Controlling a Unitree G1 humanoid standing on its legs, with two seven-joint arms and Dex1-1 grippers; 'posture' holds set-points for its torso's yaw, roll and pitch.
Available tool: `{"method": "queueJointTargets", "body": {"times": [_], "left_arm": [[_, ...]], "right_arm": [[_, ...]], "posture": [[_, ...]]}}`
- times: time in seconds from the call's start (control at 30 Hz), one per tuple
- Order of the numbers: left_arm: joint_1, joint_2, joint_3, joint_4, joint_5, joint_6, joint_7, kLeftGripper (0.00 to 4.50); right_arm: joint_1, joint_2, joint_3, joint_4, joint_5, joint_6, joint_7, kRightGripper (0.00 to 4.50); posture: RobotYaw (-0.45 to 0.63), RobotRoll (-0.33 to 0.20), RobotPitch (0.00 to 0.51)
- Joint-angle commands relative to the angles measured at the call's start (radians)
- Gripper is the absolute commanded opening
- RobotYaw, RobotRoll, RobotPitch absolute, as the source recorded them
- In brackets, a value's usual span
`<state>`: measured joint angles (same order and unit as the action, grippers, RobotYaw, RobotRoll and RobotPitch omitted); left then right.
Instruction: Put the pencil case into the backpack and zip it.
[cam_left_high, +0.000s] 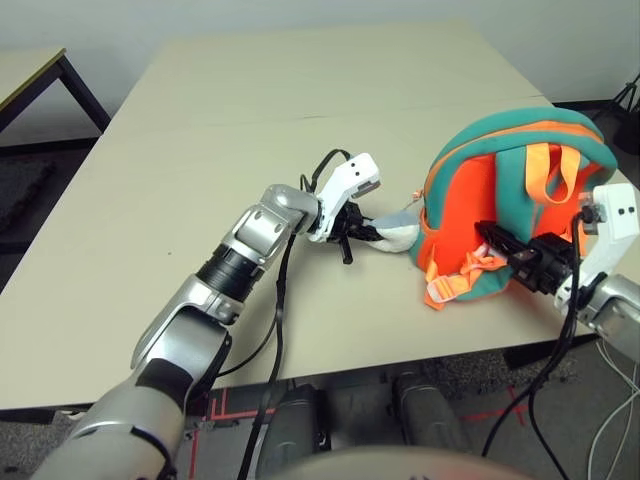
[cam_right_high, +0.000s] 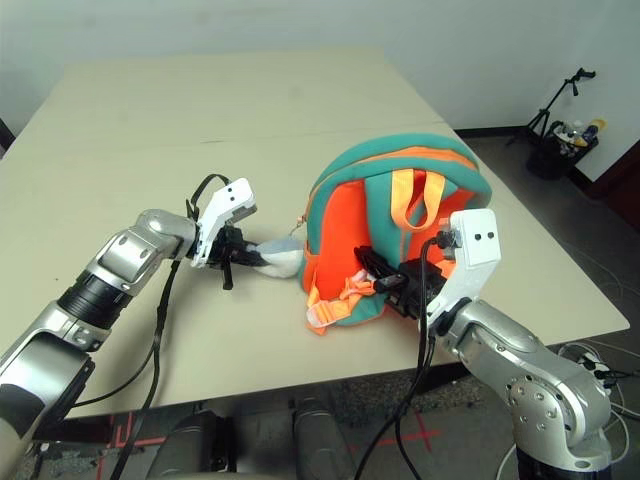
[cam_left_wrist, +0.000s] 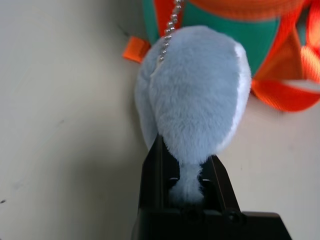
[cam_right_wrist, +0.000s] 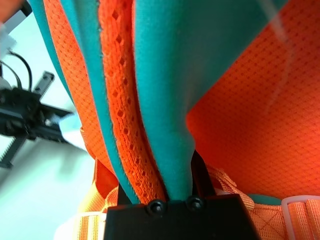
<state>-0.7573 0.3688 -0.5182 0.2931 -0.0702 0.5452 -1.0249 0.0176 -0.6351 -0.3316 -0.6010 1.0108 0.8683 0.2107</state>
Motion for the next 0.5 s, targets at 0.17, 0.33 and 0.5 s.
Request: {"method": "queueJointTargets", "body": {"times": [0.17,0.33,0.5], "left_arm": [[0.063,-0.031,0.038,0.017,0.017,0.077,0.043,0.08],[0.039,-0.020,0.221,-0.139,-0.095,0.273,0.083,0.43],[0.006,0.071,0.450,-0.385,-0.278,0.605,0.102,2.01]], "right_arm": [[-0.022,-0.041,0.004,0.037,-0.001,0.037,0.030,0.14],[-0.053,-0.066,-0.009,0.060,-0.001,0.044,0.046,0.49],[-0.036,-0.109,-0.107,0.046,0.086,0.105,0.019,2.09]], "posture": [[-0.24,0.000,0.074],[-0.21,0.000,0.050],[-0.16,0.000,0.011]]}}
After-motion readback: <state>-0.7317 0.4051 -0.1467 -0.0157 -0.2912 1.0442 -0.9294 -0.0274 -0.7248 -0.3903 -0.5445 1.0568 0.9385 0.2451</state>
